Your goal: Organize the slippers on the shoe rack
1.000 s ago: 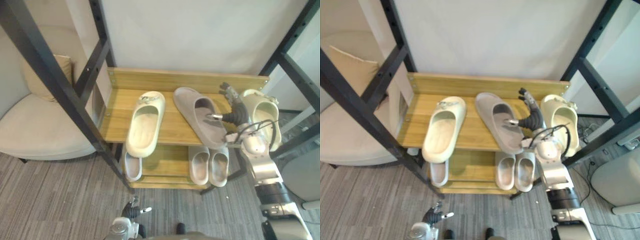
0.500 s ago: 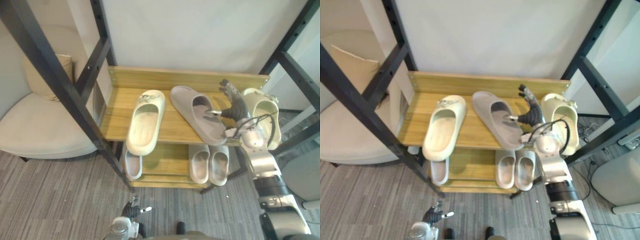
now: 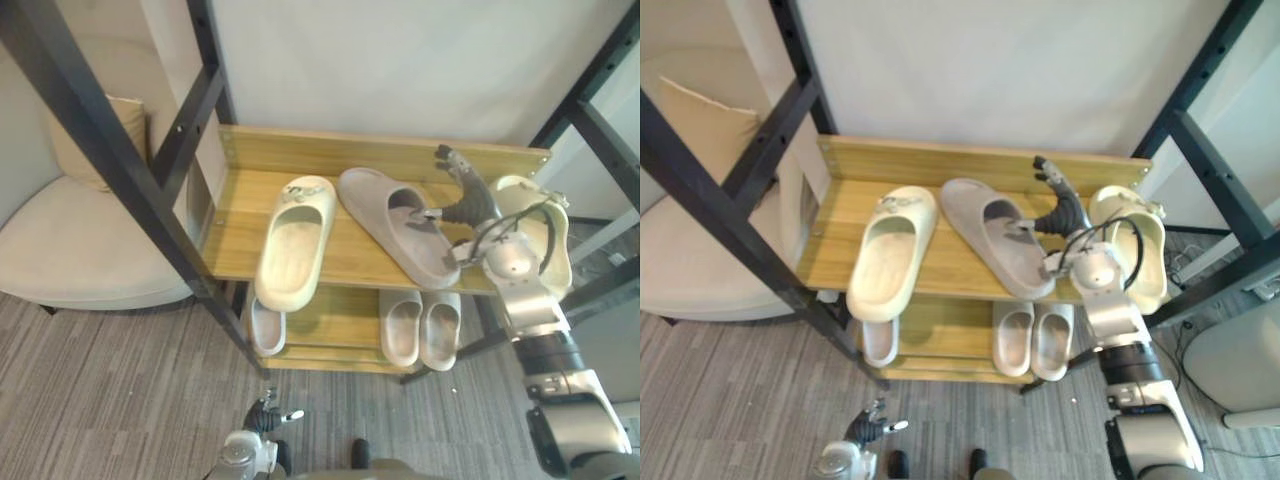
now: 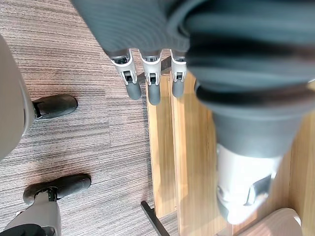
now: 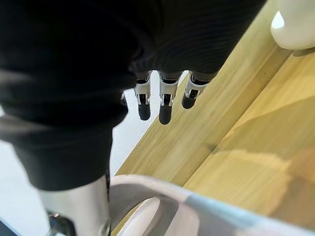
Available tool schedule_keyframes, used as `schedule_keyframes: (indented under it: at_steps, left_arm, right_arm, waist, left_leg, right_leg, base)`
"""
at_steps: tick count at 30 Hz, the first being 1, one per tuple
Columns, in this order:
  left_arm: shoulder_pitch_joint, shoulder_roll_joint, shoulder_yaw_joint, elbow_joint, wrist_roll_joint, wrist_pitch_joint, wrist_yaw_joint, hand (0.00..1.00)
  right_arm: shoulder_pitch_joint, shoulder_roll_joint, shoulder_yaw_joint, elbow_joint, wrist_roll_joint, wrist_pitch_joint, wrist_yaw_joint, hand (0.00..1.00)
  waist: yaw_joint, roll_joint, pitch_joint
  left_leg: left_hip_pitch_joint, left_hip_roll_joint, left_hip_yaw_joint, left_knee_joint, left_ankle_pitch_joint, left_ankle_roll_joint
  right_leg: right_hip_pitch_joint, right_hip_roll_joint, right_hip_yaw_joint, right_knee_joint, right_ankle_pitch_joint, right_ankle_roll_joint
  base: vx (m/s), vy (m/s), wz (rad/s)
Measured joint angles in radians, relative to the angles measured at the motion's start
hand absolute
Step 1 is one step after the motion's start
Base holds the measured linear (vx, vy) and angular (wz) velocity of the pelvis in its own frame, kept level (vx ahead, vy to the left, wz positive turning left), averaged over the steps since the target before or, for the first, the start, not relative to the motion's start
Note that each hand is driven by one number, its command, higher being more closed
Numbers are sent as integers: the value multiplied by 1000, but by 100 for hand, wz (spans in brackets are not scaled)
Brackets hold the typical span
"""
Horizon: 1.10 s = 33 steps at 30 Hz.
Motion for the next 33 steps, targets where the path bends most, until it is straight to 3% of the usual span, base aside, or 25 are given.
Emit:
schedule_keyframes:
  at_steps: [10, 25, 33]
  left_arm:
    - [1, 1, 0, 0, 0, -2, -1, 0]
    - [0, 4, 1, -1, -4, -11, -21, 0]
    - [-9, 6, 0, -4, -21, -11, -21, 0]
  right_arm:
    - [-80, -55, 58, 0, -1, 0, 21, 0]
    - [-154, -56, 128, 86, -39, 4, 47, 0]
    - [-201, -15, 164, 201, -72, 15, 51, 0]
  waist:
    - [-1, -2, 1]
    - [7, -5, 2]
    - [32, -3, 6]
  left_leg:
    - [0, -2, 2, 0, 9, 3]
    - [-12, -3, -22, -2, 26, 0]
    - [-18, -1, -27, -3, 38, -3]
  right_leg:
    - [-2, -2, 3, 0, 6, 2]
    - [-2, -2, -22, 0, 6, 1]
    - [-3, -2, -29, -2, 9, -2]
  base:
    - [0, 0, -1]
    - [-8, -6, 4]
    - [-41, -18, 2]
